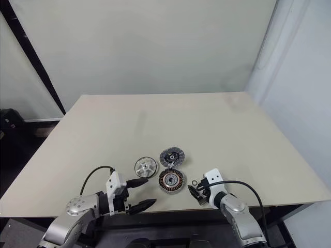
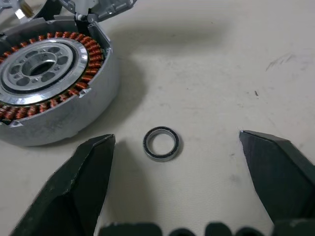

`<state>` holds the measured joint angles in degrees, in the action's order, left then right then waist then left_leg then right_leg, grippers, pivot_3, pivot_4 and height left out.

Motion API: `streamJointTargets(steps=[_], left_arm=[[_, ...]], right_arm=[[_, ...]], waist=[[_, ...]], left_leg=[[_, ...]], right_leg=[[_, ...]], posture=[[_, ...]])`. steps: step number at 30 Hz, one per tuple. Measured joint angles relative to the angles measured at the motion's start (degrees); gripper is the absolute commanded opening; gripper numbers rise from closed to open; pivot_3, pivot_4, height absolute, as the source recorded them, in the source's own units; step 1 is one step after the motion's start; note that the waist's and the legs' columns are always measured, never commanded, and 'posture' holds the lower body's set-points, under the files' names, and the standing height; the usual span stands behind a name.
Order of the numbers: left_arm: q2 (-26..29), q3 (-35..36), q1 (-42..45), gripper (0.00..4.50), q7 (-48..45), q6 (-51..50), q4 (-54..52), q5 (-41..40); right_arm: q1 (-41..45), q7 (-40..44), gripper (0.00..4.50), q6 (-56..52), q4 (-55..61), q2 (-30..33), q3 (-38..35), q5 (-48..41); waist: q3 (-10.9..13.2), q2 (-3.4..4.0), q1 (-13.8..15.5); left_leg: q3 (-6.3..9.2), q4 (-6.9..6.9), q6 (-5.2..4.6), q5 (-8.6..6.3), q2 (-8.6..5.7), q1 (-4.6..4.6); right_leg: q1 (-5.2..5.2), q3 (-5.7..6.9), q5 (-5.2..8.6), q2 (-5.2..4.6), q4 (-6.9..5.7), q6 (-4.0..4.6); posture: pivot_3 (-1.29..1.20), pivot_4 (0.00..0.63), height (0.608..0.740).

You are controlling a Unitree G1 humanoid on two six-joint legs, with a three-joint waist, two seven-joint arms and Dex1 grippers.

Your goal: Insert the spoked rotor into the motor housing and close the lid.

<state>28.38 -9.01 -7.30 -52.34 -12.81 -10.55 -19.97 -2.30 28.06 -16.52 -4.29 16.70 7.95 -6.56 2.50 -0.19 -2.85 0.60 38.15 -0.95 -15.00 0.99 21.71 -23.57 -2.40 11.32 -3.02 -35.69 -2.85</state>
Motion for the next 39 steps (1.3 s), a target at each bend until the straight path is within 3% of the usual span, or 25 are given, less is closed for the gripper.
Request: streamJointTargets(steps=[8, 18, 25, 34, 39], left_arm=[[0.0, 0.6, 0.5, 4.50, 0.9, 0.1, 0.4, 0.0], [-0.1, 0.8, 0.6, 4.50, 1.2, 0.3, 0.7, -0.1], [-1.1, 3.8, 0.6, 4.50, 2.7, -0.3, 2.5, -1.3], [0.2, 4.1, 0.5, 4.50, 2.1, 1.8, 4.4, -0.3], [0.2, 3.8, 0.5, 4.50, 1.8, 2.2, 4.4, -0.1]], right_arm=[[-0.3, -0.1, 0.83, 0.5, 0.2, 0.2, 0.1, 1.2], [-0.9, -0.4, 0.79, -0.5, 2.2, -0.1, 0.2, 1.2], [0.5, -0.4, 0.79, -8.2, 13.1, -0.1, 0.6, -0.2], [5.6, -0.7, 0.79, -21.3, 22.4, -0.2, 7.5, -0.1], [7.5, -0.6, 0.79, -22.5, 22.5, -0.8, 10.6, -0.1]], waist=[[0.0, -0.01, 0.0], [0.0, 0.01, 0.0], [0.0, 0.01, 0.0], [0.0, 0.00, 0.0], [0.0, -0.01, 0.0]], left_leg=[[-0.01, -0.07, -0.09, 0.05, -0.01, 0.00], [0.00, -0.07, -0.19, 0.11, -0.01, 0.02], [0.02, -0.07, -0.20, 0.11, 0.00, 0.01], [0.01, -0.09, -0.19, 0.11, -0.02, 0.05], [0.00, -0.09, -0.19, 0.11, -0.03, 0.07]], right_leg=[[0.00, 0.04, 0.00, 0.04, -0.02, 0.00], [-0.01, 0.02, 0.00, 0.04, -0.02, 0.00], [-0.02, 0.04, 0.00, 0.04, -0.02, 0.00], [-0.05, 0.08, 0.00, 0.04, -0.02, 0.00], [-0.05, 0.07, 0.00, 0.03, -0.01, 0.00]], posture=[[0.00, 0.000, 0.740], [0.00, 0.000, 0.740], [0.00, 0.000, 0.740], [0.00, 0.000, 0.740], [0.00, 0.000, 0.740]])
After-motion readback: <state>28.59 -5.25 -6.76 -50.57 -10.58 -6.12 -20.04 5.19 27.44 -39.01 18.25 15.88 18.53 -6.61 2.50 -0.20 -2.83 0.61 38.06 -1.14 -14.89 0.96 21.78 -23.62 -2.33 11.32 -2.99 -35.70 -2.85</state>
